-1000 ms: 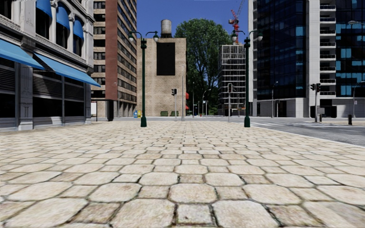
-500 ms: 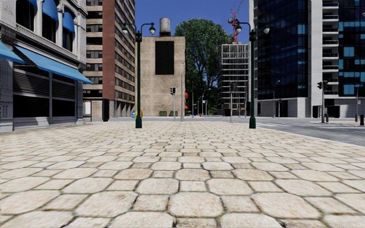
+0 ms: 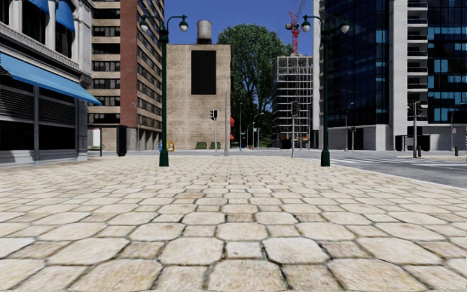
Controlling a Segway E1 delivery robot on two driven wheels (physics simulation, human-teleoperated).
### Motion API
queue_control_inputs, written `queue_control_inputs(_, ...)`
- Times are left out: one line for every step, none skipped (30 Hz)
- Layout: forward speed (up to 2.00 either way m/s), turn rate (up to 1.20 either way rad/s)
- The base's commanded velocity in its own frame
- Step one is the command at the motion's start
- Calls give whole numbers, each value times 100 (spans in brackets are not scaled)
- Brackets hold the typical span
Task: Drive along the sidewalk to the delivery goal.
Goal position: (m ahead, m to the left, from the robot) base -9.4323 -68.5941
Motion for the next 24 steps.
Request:
queue_control_inputs(200,-20)
queue_control_inputs(200,-20)
queue_control_inputs(200,-20)
queue_control_inputs(200,-20)
queue_control_inputs(200,-20)
queue_control_inputs(200,-20)
queue_control_inputs(200,-20)
queue_control_inputs(200,-20)
queue_control_inputs(200,-20)
queue_control_inputs(200,-20)
queue_control_inputs(200,-20)
queue_control_inputs(200,-20)
queue_control_inputs(200,-20)
queue_control_inputs(200,-20)
queue_control_inputs(200,-20)
queue_control_inputs(200,-20)
queue_control_inputs(200,-20)
queue_control_inputs(200,-20)
queue_control_inputs(200,-20)
queue_control_inputs(200,-20)
queue_control_inputs(200,-20)
queue_control_inputs(200,-20)
queue_control_inputs(200,-20)
queue_control_inputs(200,-20)
